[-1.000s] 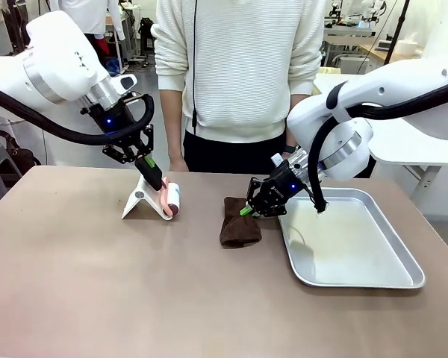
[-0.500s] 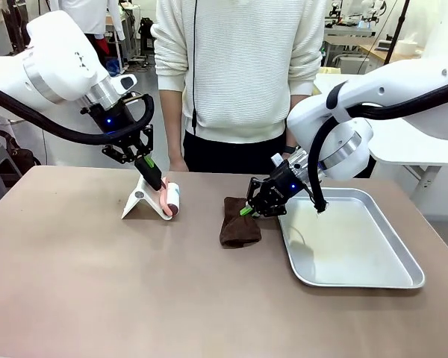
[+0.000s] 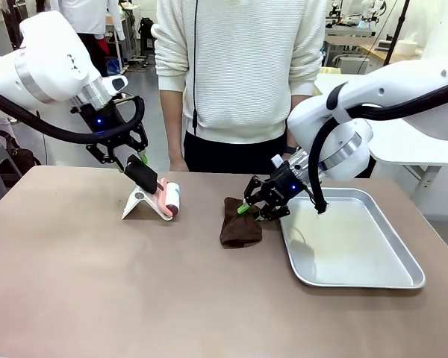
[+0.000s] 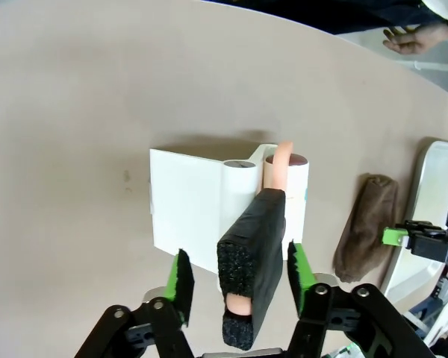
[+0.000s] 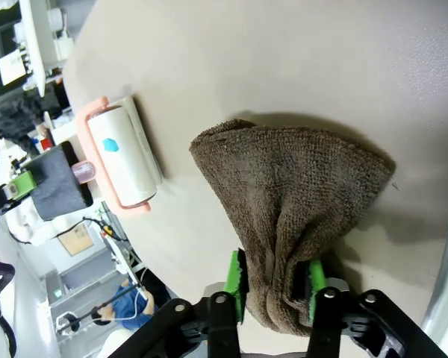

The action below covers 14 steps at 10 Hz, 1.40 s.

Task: Clean the surface of the table.
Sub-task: Return the Lint Roller and towel to their original positions.

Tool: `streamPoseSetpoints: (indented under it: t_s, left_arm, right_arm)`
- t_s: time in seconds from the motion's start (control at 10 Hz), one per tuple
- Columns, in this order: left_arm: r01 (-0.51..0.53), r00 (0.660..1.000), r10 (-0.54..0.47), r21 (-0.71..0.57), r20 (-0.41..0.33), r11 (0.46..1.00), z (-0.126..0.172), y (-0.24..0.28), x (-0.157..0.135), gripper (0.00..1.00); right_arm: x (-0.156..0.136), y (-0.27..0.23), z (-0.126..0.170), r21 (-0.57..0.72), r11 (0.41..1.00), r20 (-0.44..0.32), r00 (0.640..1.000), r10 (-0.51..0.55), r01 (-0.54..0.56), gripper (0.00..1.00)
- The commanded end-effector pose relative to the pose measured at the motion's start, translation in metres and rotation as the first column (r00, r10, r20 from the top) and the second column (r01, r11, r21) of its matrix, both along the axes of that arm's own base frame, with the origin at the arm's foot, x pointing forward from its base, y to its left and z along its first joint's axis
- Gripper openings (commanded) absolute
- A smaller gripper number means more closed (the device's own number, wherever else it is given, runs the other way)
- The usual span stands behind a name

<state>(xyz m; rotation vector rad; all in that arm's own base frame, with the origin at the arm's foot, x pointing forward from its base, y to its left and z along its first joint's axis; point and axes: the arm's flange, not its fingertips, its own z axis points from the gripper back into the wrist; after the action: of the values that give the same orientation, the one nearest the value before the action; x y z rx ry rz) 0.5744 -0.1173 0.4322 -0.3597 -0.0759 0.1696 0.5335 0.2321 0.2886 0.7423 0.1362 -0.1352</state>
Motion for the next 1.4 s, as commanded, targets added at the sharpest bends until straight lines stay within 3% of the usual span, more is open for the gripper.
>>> streamPoseSetpoints:
  t_s: [0.0, 0.1, 0.2, 0.3, 0.9, 1.3]
  left_arm:
    - [-0.045, 0.999, 0.044, 0.023, 0.012, 0.999, 0.006, 0.003, -0.004, 1.00]
    - [-0.048, 0.999, 0.048, 0.022, 0.012, 0.999, 0.007, 0.003, -0.004, 1.00]
    - [-0.047, 0.999, 0.046, 0.019, 0.014, 0.999, 0.008, 0.005, -0.006, 1.00]
    - [-0.039, 0.999, 0.039, 0.000, 0.017, 0.999, 0.010, 0.007, -0.009, 1.00]
    - [0.007, 0.999, -0.004, -0.090, 0.036, 0.996, 0.024, 0.012, -0.025, 1.00]
    - [0.113, 0.992, -0.085, -0.332, 0.097, 0.937, 0.071, 0.059, -0.103, 1.00]
  right_arm:
    - [0.006, 0.000, 0.001, -0.007, 1.000, -0.025, 1.000, 0.009, -0.009, 1.00]
    - [0.007, 0.000, 0.001, -0.009, 1.000, -0.029, 1.000, 0.011, -0.011, 0.88]
    - [0.007, 0.000, 0.001, -0.009, 1.000, -0.029, 1.000, 0.012, -0.012, 0.98]
    - [0.007, 0.000, 0.001, -0.009, 1.000, -0.027, 1.000, 0.014, -0.015, 1.00]
    - [0.004, -0.003, 0.006, 0.012, 1.000, -0.012, 1.000, 0.020, -0.020, 1.00]
    - [-0.027, -0.071, 0.061, 0.302, 0.952, -0.021, 0.998, 0.054, -0.045, 1.00]
